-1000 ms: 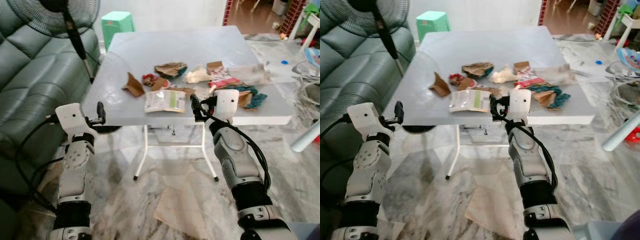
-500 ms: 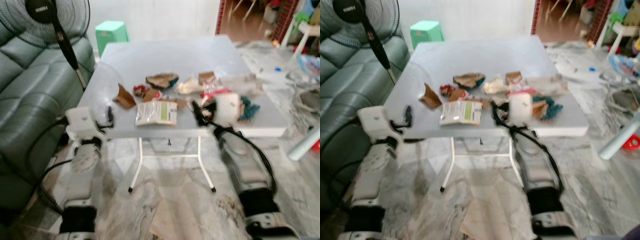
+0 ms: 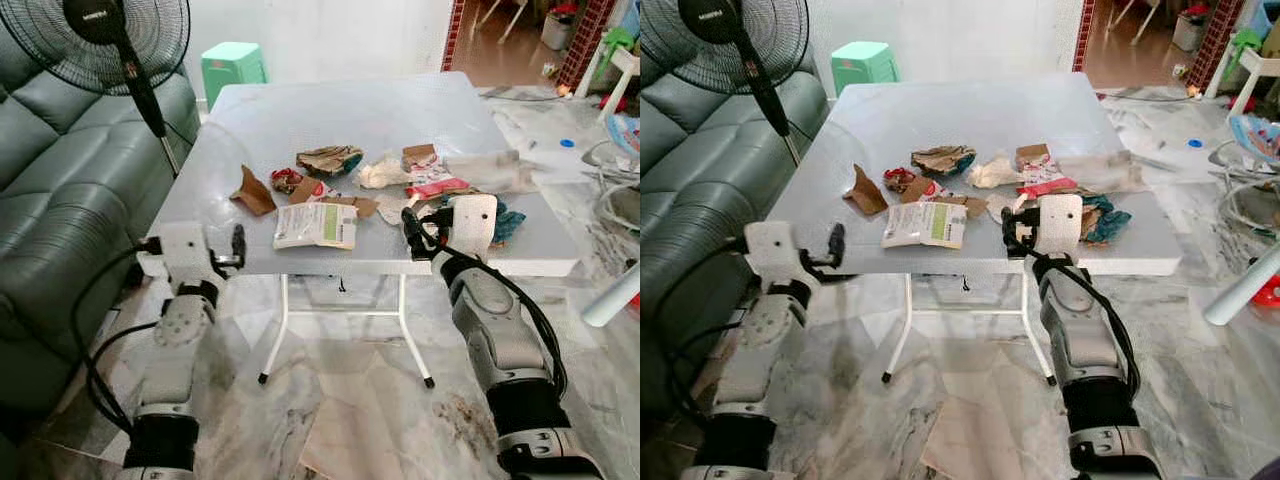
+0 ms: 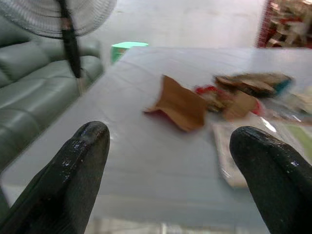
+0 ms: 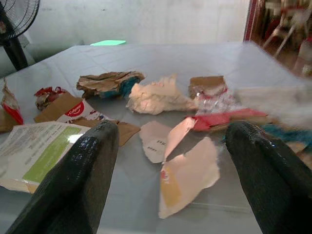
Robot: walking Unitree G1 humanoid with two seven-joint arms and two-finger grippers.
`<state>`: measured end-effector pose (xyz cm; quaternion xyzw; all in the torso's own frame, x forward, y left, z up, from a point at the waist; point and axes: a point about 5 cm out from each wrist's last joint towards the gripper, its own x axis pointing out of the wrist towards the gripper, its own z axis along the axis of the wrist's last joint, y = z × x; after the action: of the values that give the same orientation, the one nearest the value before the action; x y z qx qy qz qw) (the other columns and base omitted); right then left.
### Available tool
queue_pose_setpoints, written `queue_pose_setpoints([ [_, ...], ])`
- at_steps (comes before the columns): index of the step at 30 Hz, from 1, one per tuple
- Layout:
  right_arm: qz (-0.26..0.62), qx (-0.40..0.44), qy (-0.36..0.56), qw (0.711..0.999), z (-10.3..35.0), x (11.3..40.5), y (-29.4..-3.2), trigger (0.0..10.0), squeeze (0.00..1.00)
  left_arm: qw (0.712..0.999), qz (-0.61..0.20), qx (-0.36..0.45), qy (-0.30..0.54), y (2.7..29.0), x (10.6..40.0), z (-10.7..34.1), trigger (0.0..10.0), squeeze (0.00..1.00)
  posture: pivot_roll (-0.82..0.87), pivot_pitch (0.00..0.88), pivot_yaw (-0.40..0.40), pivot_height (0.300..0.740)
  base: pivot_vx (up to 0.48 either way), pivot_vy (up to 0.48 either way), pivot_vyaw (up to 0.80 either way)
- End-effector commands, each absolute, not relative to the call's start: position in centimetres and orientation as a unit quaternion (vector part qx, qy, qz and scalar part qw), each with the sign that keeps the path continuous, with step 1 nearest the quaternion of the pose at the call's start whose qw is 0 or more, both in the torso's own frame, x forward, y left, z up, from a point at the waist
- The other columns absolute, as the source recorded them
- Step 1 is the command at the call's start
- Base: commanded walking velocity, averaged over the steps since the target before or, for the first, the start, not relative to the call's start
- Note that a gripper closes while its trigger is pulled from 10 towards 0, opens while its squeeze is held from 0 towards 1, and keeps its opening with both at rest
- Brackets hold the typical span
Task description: Picking trash to rubbish bin
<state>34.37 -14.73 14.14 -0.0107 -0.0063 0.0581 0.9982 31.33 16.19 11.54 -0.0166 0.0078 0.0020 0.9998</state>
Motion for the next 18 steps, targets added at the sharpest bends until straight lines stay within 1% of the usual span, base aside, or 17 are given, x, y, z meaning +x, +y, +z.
queue_pose_setpoints([
  [1,0.056,-0.028,-0.021,0.998,14.5,34.1,-15.0,10.0,0.0,0.999,-0.03,0.006,0.018,15.4,30.6,10.7,10.0,0.0,-0.04,0.0,0.046,0.74,0.0,0.0,0.0],
  [3,0.059,-0.026,-0.021,0.998,14.3,33.8,-15.2,10.0,0.0,0.999,-0.029,0.01,0.018,15.3,30.3,10.4,10.0,0.0,-0.04,0.0,0.048,0.74,0.0,0.0,0.0],
  [9,0.046,-0.033,-0.011,0.998,13.2,32.6,-16.2,10.0,0.0,1.0,-0.004,0.03,0.002,16.7,29.2,10.0,10.0,0.0,-0.04,0.0,0.052,0.74,0.0,0.0,0.0],
  [10,0.038,-0.059,-0.012,0.997,13.0,32.5,-16.4,10.0,0.0,0.999,0.002,0.033,0.001,17.0,29.1,10.0,10.0,0.0,-0.04,0.0,0.054,0.74,0.0,0.0,0.0],
  [12,0.033,-0.075,-0.011,0.997,12.9,32.3,-16.5,10.0,0.0,0.999,0.004,0.034,0.001,17.2,28.9,9.9,10.0,0.0,-0.04,0.0,0.054,0.74,0.0,0.0,0.0],
  [15,0.055,-0.066,-0.027,0.996,13.2,32.0,-16.2,10.0,0.0,0.999,0.009,0.032,0.0,17.5,28.5,9.9,10.0,0.0,-0.04,0.0,0.056,0.74,0.0,0.0,0.0],
  [18,0.064,-0.084,-0.046,0.993,13.6,31.7,-16.0,10.0,0.0,0.999,0.014,0.046,-0.016,17.8,28.2,10.3,10.0,0.0,-0.04,0.0,0.056,0.74,0.0,0.0,0.0],
])
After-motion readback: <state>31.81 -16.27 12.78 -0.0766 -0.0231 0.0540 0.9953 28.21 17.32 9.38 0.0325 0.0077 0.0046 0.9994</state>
